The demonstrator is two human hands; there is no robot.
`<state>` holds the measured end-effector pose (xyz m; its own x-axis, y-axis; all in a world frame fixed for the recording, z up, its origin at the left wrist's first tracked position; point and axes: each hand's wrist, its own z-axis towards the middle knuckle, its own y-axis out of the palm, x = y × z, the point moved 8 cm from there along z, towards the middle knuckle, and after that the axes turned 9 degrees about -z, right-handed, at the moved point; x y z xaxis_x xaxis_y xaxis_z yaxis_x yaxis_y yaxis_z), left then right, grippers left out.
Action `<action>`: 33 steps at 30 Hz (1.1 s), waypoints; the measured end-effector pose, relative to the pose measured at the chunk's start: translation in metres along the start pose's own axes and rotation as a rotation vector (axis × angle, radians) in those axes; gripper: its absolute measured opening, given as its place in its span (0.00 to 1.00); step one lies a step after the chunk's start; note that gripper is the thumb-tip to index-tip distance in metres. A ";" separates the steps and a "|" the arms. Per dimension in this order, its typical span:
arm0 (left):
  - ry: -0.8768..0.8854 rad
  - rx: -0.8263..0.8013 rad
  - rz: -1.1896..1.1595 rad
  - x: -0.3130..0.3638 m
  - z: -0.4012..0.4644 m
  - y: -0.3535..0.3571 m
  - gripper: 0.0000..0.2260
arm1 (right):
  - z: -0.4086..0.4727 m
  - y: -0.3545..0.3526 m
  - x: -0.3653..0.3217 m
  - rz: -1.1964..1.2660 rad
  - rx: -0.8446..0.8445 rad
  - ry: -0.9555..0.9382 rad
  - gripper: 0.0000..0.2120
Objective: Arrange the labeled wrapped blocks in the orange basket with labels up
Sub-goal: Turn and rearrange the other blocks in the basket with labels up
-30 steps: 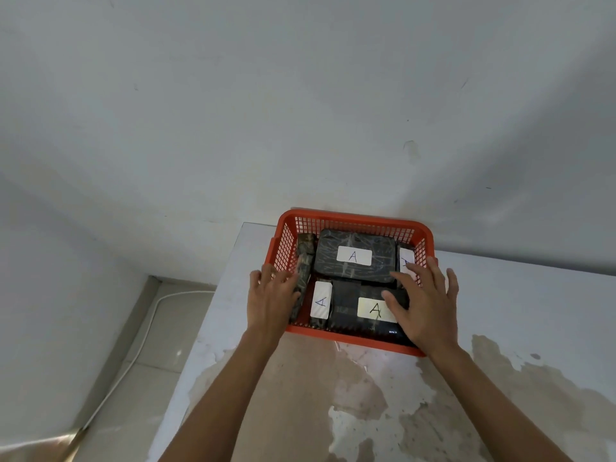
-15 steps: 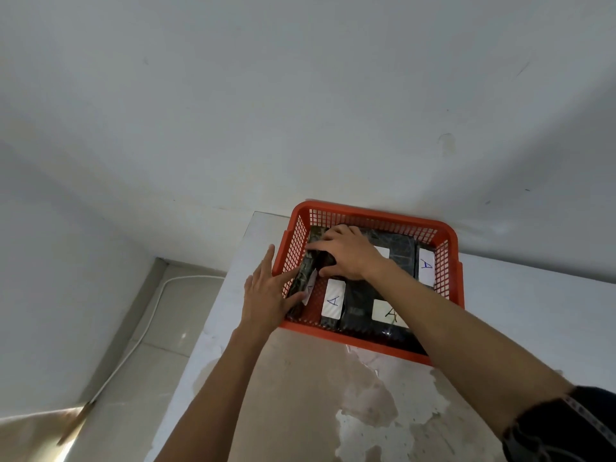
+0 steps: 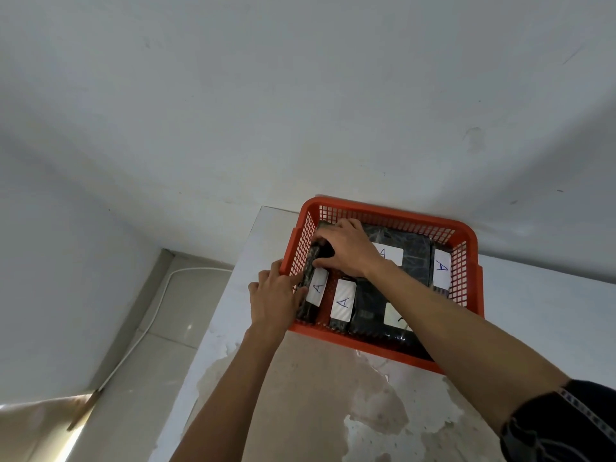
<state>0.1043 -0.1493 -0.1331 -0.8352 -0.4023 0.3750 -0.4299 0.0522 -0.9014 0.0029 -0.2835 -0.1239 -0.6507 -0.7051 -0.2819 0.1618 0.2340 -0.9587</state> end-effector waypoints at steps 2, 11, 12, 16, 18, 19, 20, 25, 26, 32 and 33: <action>-0.052 0.029 -0.077 -0.002 0.000 0.000 0.18 | -0.001 0.002 0.000 -0.011 0.011 0.007 0.23; -0.093 0.057 -0.012 -0.001 0.004 0.002 0.16 | -0.004 0.012 0.002 -0.064 0.034 0.035 0.29; -0.094 0.055 -0.016 -0.001 0.004 0.002 0.16 | -0.004 0.012 0.003 -0.049 0.034 0.038 0.29; -0.088 0.045 -0.058 -0.003 0.004 0.003 0.15 | -0.004 0.009 0.006 0.017 0.013 0.047 0.30; -0.080 0.042 -0.064 -0.002 0.004 0.002 0.15 | -0.005 0.005 0.008 0.045 0.009 0.050 0.29; -0.078 0.038 -0.066 -0.001 0.004 0.002 0.15 | -0.007 0.001 0.009 0.062 0.010 0.051 0.28; -0.078 0.031 -0.067 -0.001 0.004 0.002 0.15 | -0.008 -0.003 0.010 0.082 0.016 0.053 0.27; -0.003 0.116 -0.140 -0.001 0.004 -0.010 0.15 | -0.028 -0.039 0.021 0.201 0.115 0.099 0.23; 0.031 0.165 -0.173 0.002 0.006 -0.017 0.14 | -0.036 -0.046 0.028 0.221 0.141 0.123 0.22; 0.188 0.291 -0.215 0.033 0.040 -0.043 0.14 | -0.104 -0.071 0.088 0.092 0.263 0.321 0.15; 0.198 0.284 -0.211 0.040 0.047 -0.044 0.14 | -0.114 -0.072 0.094 0.041 0.271 0.345 0.14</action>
<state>0.1057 -0.2109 -0.0891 -0.8005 -0.1916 0.5679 -0.5104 -0.2788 -0.8135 -0.1544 -0.2898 -0.0771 -0.8420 -0.4228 -0.3351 0.3516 0.0410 -0.9352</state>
